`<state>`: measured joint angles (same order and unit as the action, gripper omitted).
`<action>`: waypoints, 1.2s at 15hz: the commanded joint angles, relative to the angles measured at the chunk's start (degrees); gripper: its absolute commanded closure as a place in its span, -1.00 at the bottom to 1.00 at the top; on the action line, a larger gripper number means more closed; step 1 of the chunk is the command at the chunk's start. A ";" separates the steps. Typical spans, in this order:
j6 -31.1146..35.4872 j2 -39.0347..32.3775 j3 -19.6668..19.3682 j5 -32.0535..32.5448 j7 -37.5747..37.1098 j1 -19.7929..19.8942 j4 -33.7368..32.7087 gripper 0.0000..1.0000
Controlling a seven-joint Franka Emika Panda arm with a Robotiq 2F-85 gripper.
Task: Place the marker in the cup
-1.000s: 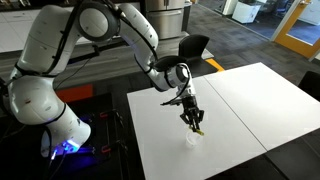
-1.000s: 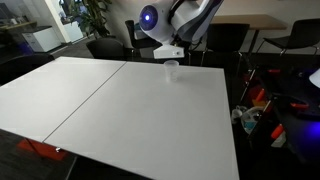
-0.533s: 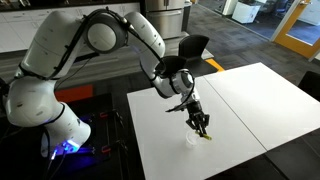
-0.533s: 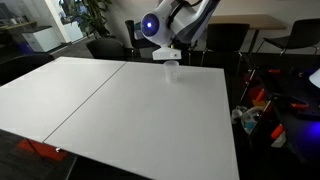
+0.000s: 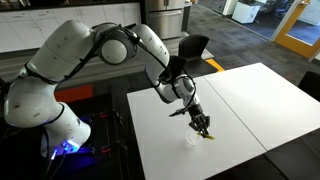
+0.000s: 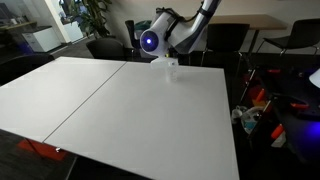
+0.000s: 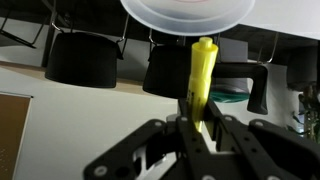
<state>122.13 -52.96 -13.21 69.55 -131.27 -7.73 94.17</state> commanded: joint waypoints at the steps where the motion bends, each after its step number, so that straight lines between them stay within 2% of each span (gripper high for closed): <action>1: -3.50 -1.32 1.85 1.61 -3.38 0.21 -1.18 0.90; 8: -6.77 0.11 4.19 1.41 -7.68 -0.28 2.22 0.90; 18: -8.38 -0.69 5.44 0.97 -7.69 0.95 2.65 0.90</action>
<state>115.53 -54.42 -8.92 69.84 -137.53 -7.63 95.97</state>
